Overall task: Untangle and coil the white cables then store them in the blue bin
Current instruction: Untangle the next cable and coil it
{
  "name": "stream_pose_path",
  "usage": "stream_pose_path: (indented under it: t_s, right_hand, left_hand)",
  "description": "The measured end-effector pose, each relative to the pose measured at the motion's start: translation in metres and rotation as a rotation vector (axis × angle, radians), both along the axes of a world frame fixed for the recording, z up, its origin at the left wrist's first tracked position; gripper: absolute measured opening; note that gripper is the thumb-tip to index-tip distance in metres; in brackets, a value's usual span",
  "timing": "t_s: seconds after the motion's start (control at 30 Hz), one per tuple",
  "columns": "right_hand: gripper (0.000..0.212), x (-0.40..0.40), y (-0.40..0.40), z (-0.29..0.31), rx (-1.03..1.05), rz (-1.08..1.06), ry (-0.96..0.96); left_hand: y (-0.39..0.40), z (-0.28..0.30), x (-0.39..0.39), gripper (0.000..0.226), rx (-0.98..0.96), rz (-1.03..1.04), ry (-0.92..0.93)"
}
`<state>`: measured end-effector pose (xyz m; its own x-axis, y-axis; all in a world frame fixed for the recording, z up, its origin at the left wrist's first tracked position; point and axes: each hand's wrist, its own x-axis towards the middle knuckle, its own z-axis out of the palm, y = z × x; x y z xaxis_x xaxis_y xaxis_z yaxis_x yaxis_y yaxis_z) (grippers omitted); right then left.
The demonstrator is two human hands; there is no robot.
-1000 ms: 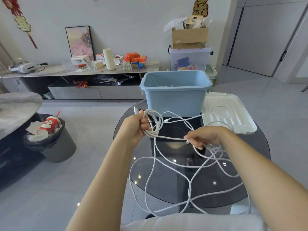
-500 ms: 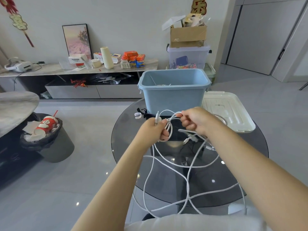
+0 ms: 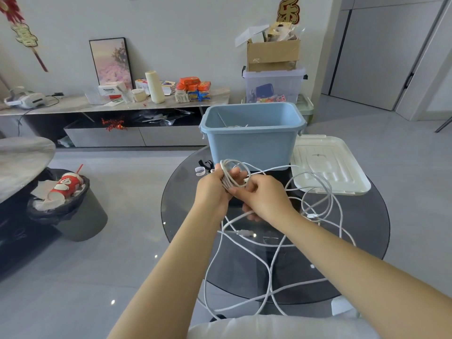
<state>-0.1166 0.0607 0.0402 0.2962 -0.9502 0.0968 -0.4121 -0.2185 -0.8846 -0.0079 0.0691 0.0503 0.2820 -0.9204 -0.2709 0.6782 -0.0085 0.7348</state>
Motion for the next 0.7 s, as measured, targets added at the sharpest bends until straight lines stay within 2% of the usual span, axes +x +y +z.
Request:
stream_pose_path:
  t_s: [0.1, 0.17, 0.23, 0.33, 0.43, 0.5, 0.6, 0.7]
  right_hand:
    - [0.045, -0.006, -0.011, -0.001, 0.03, 0.048, 0.109]
    - [0.051, -0.017, -0.02, -0.001, 0.115, 0.196, 0.217]
    - [0.047, -0.03, -0.029, -0.001, 0.2, 0.335, 0.313]
    - [0.039, -0.051, -0.04, -0.001, 0.181, 0.425, 0.478]
    - [0.028, -0.062, -0.051, -0.005, 0.183, 0.485, 0.605]
    - [0.027, -0.065, -0.056, -0.01, 0.198, 0.476, 0.608]
    - [0.031, -0.068, -0.064, -0.014, 0.297, 0.456, 0.404]
    - [0.03, -0.07, -0.068, -0.014, 0.315, 0.433, 0.485]
  left_hand:
    - [-0.001, -0.001, 0.007, 0.03, 0.008, -0.026, 0.03]
    - [-0.004, -0.003, 0.015, 0.032, -0.006, -0.037, 0.056]
    - [-0.005, -0.003, 0.024, 0.032, -0.022, -0.048, 0.088]
    - [-0.006, -0.003, 0.036, 0.031, -0.014, -0.089, 0.103]
    - [-0.005, -0.002, 0.04, 0.03, 0.011, -0.138, 0.033]
    - [-0.003, 0.001, 0.041, 0.032, 0.028, -0.176, -0.059]
    - [0.0, 0.005, 0.044, 0.032, 0.038, -0.26, -0.129]
    - [0.004, 0.008, 0.049, 0.03, 0.066, -0.345, -0.178]
